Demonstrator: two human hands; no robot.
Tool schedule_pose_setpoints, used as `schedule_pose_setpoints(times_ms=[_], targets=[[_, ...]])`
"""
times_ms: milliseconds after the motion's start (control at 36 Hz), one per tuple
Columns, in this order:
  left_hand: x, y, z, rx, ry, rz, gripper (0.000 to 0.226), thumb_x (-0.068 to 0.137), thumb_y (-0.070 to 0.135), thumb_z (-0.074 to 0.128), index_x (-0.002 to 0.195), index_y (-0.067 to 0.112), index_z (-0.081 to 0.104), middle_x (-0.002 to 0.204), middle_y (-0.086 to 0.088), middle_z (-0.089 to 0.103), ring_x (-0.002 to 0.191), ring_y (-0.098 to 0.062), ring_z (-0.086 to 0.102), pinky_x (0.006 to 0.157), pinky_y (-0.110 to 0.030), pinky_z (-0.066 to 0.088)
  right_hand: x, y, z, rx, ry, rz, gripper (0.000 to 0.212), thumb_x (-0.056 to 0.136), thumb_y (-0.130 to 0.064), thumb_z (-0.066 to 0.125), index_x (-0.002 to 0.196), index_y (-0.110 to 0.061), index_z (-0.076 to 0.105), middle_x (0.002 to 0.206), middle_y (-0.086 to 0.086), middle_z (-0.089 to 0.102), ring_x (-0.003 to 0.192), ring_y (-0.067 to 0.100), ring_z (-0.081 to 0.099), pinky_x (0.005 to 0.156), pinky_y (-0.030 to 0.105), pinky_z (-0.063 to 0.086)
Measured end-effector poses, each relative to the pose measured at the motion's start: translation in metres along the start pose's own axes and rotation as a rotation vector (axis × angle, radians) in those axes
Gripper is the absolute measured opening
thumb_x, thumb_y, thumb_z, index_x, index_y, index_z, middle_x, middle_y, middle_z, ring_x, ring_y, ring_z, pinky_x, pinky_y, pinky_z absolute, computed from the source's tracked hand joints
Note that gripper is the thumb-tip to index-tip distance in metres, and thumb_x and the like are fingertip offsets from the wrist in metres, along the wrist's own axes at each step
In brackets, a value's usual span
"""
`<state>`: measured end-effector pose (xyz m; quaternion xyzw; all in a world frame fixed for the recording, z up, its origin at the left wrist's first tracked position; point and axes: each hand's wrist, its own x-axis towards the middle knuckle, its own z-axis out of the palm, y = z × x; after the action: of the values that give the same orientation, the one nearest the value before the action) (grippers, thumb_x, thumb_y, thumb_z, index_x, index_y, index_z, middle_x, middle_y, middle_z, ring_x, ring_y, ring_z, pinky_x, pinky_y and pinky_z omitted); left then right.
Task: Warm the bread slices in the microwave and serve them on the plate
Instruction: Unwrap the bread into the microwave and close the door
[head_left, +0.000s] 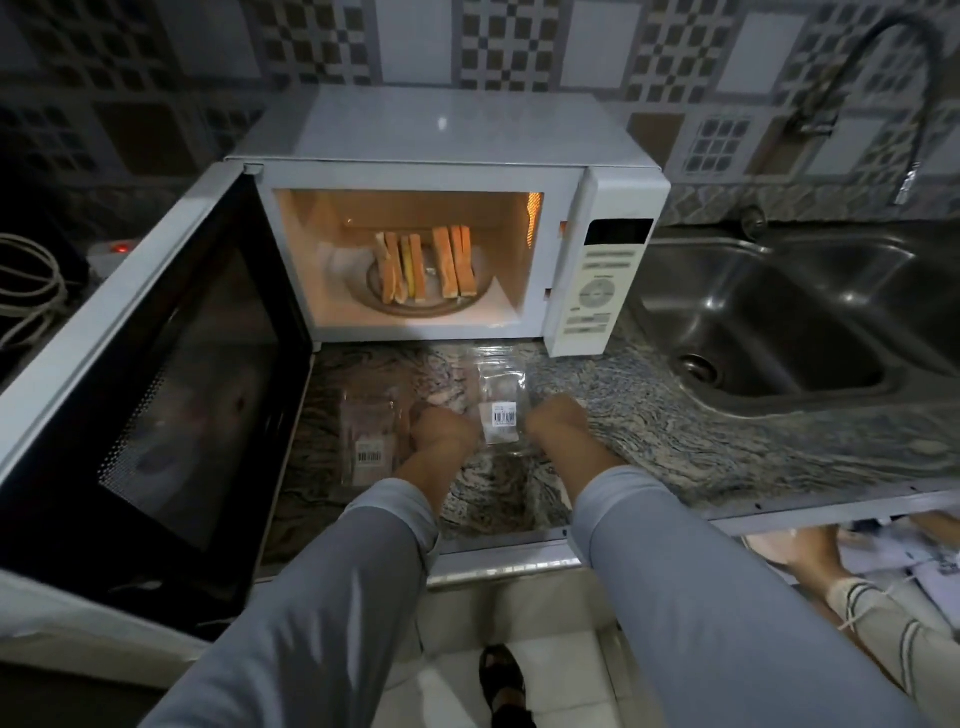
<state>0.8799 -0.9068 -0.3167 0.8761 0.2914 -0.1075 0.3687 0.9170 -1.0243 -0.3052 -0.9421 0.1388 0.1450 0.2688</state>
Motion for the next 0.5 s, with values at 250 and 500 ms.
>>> schedule_pose_setpoints(times_ms=[250, 500], targets=[[-0.026, 0.004, -0.012, 0.016, 0.677, 0.44, 0.033, 0.082, 0.02, 0.057, 0.115, 0.018, 0.058, 0.123, -0.009, 0.05, 0.119, -0.029, 0.046, 0.094, -0.043, 0.037, -0.015, -0.024, 0.004, 0.193, 0.313, -0.302, 0.055, 0.092, -0.033, 0.046, 0.144, -0.024, 0.03, 0.145, 0.016, 0.029, 0.131, 0.035, 0.032, 0.102, 0.043, 0.037], [0.002, -0.042, -0.038, -0.08, 0.492, 0.1, 0.089, 0.072, 0.044, 0.064, 0.147, 0.032, 0.018, 0.153, -0.024, 0.016, 0.141, -0.042, 0.019, 0.114, -0.056, 0.02, -0.026, -0.031, 0.029, -0.068, 0.205, -0.367, 0.057, 0.087, -0.043, 0.056, 0.139, -0.039, 0.034, 0.153, 0.016, 0.008, 0.127, 0.042, 0.039, 0.102, 0.045, 0.042]])
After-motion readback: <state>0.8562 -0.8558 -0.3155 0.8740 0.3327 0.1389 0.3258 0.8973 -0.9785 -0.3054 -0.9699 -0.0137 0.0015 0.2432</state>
